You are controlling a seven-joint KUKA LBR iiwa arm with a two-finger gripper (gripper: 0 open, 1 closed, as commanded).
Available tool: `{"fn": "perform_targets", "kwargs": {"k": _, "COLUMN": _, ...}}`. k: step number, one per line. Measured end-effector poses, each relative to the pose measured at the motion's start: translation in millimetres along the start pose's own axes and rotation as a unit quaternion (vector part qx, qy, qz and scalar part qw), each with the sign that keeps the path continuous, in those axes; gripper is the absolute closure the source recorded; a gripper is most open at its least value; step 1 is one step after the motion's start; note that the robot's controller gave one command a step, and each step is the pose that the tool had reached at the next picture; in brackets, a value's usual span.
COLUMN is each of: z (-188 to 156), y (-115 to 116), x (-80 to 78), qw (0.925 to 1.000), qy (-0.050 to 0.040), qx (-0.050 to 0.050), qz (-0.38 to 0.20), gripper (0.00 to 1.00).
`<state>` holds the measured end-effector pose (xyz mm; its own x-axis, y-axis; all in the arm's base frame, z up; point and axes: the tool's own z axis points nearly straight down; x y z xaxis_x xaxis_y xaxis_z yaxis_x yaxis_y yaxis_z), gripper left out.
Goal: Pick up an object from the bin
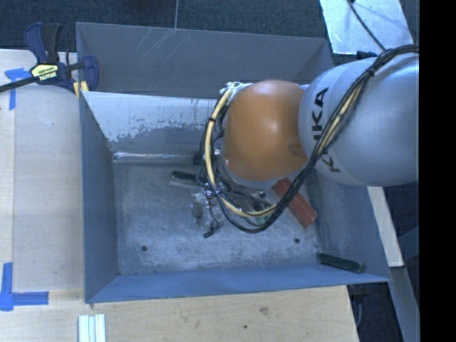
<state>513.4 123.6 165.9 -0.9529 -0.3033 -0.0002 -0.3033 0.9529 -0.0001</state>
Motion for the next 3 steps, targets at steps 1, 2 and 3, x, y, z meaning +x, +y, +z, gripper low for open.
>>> {"fn": "perform_targets", "kwargs": {"k": 1, "z": 2, "y": -25, "x": 19.0, "qw": 0.9986, "qy": 0.001, "qx": 0.0, "qz": -0.054, "gripper": 1.0}}
{"fn": "perform_targets", "kwargs": {"k": 2, "z": -11, "y": -121, "x": 31.9, "qw": 0.9872, "qy": -0.0019, "qx": 0.002, "qz": -0.16, "gripper": 1.0}}
{"fn": "perform_targets", "kwargs": {"k": 3, "z": 4, "y": -136, "x": 53.0, "qw": 0.9721, "qy": 0.0004, "qx": 0.0, "qz": -0.234, "gripper": 1.0}}
